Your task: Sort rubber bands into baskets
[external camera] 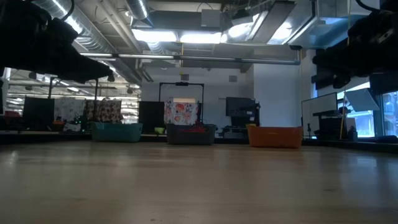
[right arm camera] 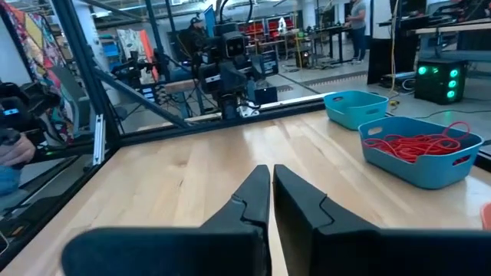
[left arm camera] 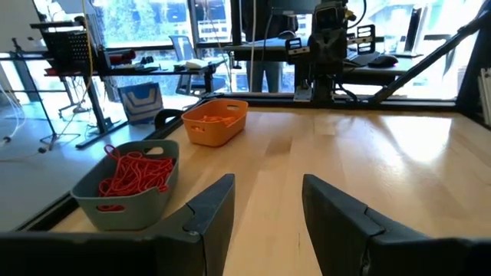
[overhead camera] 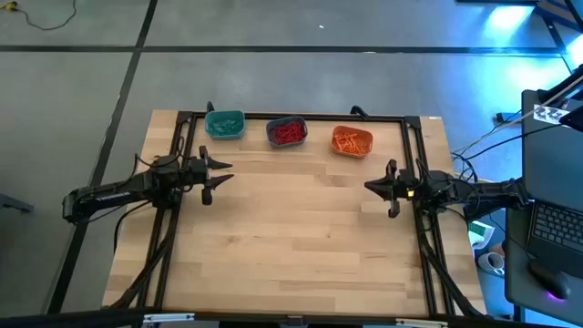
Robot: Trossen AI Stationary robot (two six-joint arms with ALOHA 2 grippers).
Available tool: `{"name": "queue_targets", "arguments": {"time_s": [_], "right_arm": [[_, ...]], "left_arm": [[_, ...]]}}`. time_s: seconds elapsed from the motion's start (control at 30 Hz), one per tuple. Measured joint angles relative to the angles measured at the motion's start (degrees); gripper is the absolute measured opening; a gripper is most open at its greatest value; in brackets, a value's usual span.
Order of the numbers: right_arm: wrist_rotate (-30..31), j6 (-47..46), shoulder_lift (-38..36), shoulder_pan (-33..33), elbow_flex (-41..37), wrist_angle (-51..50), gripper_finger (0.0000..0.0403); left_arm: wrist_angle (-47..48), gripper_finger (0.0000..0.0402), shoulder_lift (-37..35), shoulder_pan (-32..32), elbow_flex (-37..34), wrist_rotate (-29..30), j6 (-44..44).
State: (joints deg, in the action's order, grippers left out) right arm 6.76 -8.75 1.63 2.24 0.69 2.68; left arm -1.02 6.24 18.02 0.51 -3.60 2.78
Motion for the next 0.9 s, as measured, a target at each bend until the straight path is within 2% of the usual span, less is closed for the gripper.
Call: {"name": "queue_targets", "arguments": {"time_s": [0.27,0.47,0.9], "right_arm": [[-0.1,0.4,0.9,0.0,-0.1,-0.3,0.0024],[0.1,1.5,0.9,0.0,-0.1,-0.3,0.0024],[0.2,1.5,0.9,0.0,-0.2,0.0,0.0024]], "left_arm": [[0.8,0.015,0.5,0.1,0.0,3.7,3.2],[0.7,0.015,0.5,0.1,0.0,3.9,-3.2],[0.7,0.015,0.5,0.1,0.0,3.9,-3.9]]}}
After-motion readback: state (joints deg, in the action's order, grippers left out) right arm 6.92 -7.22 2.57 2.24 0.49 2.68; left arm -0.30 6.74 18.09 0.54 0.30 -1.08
